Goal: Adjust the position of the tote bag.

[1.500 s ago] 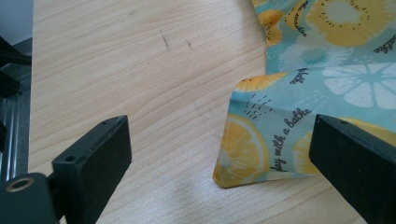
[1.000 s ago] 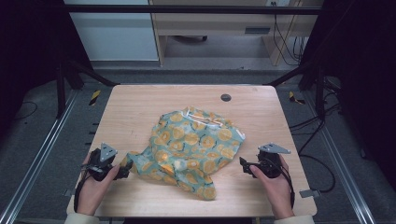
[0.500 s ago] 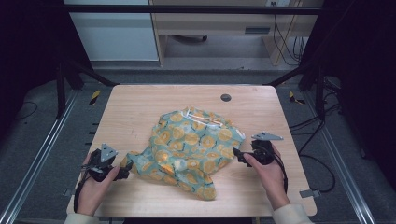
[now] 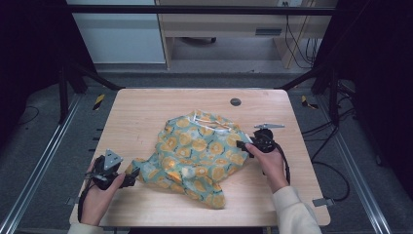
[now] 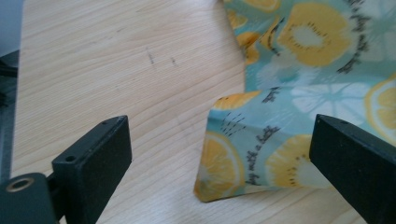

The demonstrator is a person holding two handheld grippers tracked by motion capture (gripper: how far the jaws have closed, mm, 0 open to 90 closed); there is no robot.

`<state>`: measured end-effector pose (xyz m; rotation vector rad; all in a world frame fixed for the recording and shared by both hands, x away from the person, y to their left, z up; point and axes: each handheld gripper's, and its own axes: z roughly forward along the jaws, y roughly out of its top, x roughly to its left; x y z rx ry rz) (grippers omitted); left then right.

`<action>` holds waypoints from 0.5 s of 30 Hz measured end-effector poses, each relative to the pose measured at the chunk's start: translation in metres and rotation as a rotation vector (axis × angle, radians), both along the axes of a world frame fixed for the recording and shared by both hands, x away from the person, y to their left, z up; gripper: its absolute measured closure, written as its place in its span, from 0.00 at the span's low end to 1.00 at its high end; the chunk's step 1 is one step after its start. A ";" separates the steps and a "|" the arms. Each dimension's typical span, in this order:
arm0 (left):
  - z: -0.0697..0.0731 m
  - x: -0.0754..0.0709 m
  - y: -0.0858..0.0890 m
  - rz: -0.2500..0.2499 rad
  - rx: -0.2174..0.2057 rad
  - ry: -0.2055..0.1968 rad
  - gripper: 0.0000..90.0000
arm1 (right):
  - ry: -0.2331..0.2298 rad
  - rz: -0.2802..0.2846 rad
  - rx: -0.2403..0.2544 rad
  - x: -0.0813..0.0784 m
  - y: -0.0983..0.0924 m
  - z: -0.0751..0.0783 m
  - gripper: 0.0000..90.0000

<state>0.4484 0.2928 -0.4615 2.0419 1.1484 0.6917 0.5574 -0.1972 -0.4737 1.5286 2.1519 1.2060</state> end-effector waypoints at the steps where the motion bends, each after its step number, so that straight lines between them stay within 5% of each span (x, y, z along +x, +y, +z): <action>1: 0.002 0.001 0.000 0.001 -0.012 -0.011 0.06 | -0.021 0.013 -0.005 -0.001 0.002 0.002 0.59; 7: 0.020 0.019 -0.005 -0.001 -0.034 -0.047 0.09 | -0.126 0.104 -0.010 -0.012 0.014 0.020 0.96; 15: 0.039 0.061 -0.036 -0.072 -0.004 -0.042 0.09 | -0.200 0.188 -0.032 -0.025 0.029 0.041 1.00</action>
